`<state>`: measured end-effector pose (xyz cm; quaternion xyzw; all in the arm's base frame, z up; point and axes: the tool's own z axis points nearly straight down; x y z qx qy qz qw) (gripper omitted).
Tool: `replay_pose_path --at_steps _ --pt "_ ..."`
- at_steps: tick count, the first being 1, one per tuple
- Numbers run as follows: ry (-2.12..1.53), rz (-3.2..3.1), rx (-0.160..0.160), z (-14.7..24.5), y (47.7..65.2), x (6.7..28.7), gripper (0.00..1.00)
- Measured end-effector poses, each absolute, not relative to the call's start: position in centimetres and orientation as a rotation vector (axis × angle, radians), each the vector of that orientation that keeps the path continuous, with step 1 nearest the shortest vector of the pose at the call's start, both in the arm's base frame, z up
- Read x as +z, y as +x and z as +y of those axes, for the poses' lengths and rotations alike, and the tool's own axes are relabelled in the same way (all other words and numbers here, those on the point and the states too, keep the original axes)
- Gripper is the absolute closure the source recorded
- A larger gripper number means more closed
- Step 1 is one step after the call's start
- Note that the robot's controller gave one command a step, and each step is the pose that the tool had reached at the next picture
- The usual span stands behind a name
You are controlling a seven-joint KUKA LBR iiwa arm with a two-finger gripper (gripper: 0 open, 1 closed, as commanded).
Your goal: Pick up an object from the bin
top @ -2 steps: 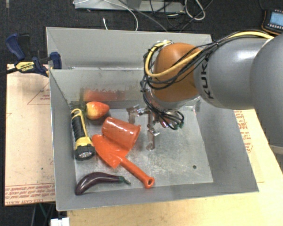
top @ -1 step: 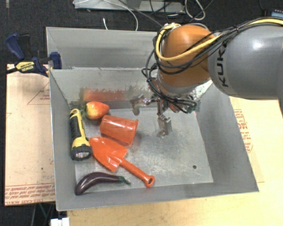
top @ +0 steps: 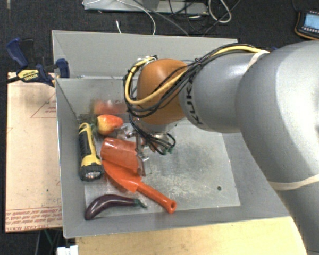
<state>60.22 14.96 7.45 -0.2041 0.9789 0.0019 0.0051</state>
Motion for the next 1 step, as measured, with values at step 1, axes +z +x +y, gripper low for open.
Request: replay_pose_path --at_steps 1 --pt "-0.647 3.031 -0.018 13.72 60.49 9.45 0.0"
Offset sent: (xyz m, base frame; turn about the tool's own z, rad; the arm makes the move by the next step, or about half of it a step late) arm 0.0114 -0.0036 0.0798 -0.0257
